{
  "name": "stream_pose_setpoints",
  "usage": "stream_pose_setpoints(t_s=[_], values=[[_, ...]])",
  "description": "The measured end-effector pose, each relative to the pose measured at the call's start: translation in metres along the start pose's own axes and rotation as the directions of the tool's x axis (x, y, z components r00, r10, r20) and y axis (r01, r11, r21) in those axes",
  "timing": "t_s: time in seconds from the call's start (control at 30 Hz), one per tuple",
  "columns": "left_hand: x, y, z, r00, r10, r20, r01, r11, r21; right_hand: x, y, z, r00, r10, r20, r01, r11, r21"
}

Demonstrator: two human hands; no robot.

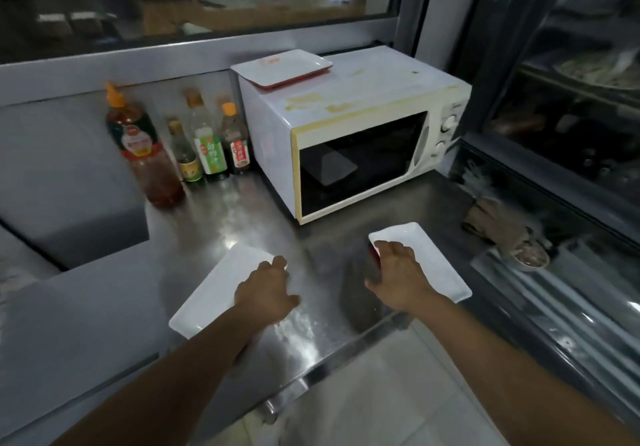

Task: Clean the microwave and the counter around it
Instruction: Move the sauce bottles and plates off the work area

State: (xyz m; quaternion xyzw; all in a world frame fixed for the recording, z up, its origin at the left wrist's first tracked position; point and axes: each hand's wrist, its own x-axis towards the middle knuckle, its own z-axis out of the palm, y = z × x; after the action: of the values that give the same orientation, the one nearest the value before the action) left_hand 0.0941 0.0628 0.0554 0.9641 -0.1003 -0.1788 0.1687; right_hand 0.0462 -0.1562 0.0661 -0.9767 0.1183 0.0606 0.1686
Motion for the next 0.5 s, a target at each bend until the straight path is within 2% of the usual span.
stream_pose_setpoints(t_s=[0.27, 0.5], values=[[0.035, 0.058, 0.03, 0.983, 0.163, 0.085, -0.166, 0.986, 0.029, -0.014, 0.07, -0.003, 0.973, 0.228, -0.035, -0.226, 0.973, 0.041], [0.082, 0.122, 0.06, 0.977, 0.197, 0.077, -0.199, 0.98, 0.015, 0.0, 0.14, 0.007, 0.958, 0.287, -0.024, -0.284, 0.954, 0.101]])
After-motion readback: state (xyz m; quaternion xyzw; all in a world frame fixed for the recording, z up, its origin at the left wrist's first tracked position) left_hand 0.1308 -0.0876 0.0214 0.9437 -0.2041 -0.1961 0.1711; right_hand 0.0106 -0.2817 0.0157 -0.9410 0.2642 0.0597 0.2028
